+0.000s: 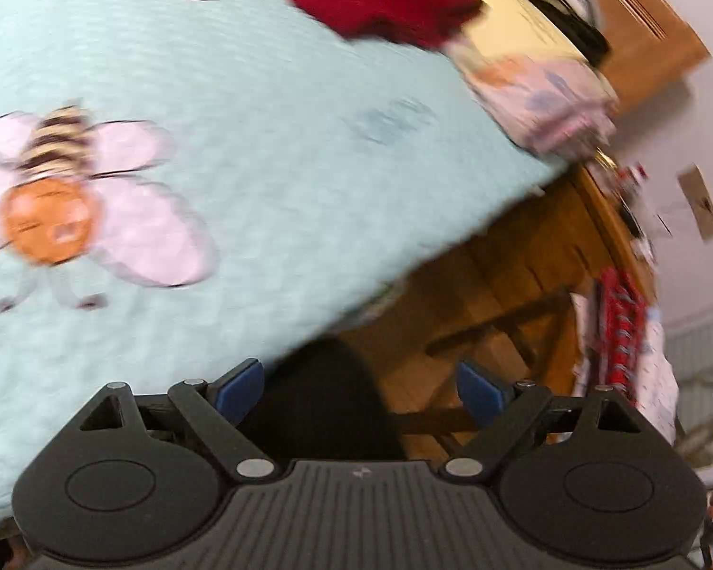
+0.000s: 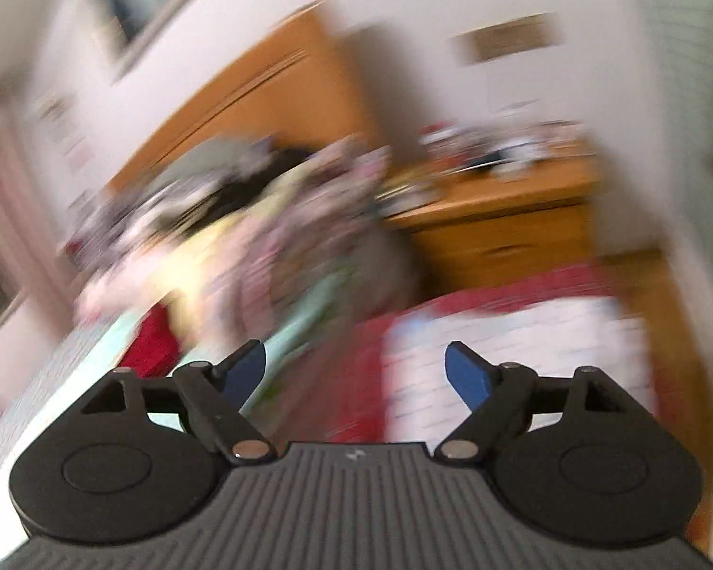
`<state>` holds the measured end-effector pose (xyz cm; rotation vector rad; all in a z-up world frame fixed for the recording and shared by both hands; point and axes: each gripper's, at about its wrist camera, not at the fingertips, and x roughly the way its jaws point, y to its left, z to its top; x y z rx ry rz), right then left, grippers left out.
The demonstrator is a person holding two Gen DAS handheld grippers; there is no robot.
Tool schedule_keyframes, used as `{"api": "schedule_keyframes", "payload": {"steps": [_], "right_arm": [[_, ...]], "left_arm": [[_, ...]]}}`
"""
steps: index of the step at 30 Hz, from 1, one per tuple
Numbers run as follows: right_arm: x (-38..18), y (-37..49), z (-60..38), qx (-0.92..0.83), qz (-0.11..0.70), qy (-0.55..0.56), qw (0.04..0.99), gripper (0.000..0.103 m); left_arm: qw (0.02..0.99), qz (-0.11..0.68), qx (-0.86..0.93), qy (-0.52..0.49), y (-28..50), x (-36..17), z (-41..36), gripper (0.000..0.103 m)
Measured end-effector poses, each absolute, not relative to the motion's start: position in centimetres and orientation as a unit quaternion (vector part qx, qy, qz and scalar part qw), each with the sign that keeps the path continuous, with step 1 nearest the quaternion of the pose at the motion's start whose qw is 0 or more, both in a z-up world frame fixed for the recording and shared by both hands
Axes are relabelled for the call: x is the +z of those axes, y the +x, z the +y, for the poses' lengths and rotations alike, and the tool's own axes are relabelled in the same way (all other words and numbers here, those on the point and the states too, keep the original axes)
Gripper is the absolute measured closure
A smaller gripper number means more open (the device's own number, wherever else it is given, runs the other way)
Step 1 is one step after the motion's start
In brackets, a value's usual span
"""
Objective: Fold clothes
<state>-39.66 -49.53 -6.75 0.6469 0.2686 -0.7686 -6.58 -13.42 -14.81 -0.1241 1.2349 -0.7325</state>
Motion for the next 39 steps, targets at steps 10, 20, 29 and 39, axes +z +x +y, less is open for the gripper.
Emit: {"api": "schedule_keyframes", "payload": {"steps": [10, 20, 29, 39], "right_arm": [[-12.7, -19.3, -35.1, -0.029, 0.358, 0.263, 0.895, 0.019], [-13.4, -15.9, -25.6, 0.018, 0.425, 0.166, 0.89, 0.019], [-13.4, -10.5, -26.3, -0.04, 0.414, 0.111, 0.903, 0.018], [-14.8, -4.0, -30.7, -0.139, 0.405, 0.08, 0.9, 0.017]], "left_arm": [[0.846, 0.494, -0.199, 0.008, -5.3, -11.8, -5.1, 0.005], [0.871, 0.482, -0.084, 0.044, -2.5, -11.9, 0.6, 0.002], [0.873, 0.478, -0.057, 0.074, -0.5, -12.1, 0.8, 0.001], [0.868, 0.486, -0.032, 0.099, 1.9, -13.4, -0.1, 0.001]]}}
